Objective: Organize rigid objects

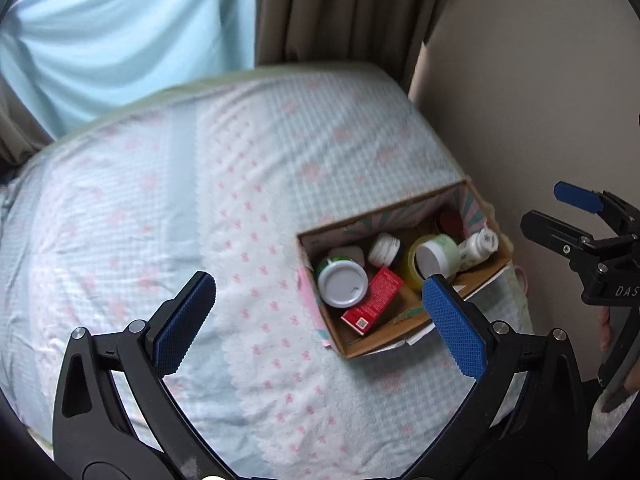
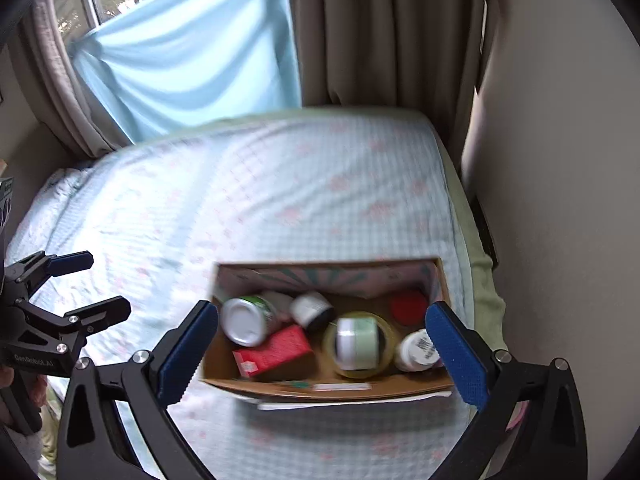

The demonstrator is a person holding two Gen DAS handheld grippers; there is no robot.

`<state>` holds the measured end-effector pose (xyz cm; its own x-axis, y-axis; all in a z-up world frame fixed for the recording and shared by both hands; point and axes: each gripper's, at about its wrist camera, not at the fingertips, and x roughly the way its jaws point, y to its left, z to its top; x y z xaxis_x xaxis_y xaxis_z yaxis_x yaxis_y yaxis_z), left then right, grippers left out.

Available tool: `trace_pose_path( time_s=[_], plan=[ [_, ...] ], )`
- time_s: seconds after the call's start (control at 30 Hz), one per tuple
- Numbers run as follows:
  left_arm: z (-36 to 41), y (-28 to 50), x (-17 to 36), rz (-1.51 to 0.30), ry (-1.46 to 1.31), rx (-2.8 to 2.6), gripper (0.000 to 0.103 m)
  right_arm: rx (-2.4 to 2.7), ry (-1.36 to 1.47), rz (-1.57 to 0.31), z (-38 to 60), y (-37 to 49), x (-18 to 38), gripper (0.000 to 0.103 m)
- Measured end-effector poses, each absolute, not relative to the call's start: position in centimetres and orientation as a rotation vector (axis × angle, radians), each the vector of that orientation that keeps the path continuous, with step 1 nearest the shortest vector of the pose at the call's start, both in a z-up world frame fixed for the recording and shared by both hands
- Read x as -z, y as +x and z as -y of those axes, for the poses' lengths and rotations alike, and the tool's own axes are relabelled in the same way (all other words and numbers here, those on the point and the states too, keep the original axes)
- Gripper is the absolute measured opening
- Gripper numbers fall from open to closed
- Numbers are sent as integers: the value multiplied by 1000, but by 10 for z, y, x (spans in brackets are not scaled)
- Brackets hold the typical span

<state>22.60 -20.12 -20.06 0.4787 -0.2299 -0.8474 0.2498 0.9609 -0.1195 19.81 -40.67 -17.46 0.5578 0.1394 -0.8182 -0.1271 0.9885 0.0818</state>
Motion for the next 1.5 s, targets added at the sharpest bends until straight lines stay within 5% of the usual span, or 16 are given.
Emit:
trace_pose_path(
  time_s=[0.27,0.47,1.5],
  plan=[
    [103,161,67,-794,-52,181,103,-204,-39,-773,308,147,53,103],
    [47,110,18,-660,-49,86,103,-184,-61,-640,254,103,7,103],
    [12,63,34,-634,-52,115,103,-66,-20,-625,228,58,11,103]
  ],
)
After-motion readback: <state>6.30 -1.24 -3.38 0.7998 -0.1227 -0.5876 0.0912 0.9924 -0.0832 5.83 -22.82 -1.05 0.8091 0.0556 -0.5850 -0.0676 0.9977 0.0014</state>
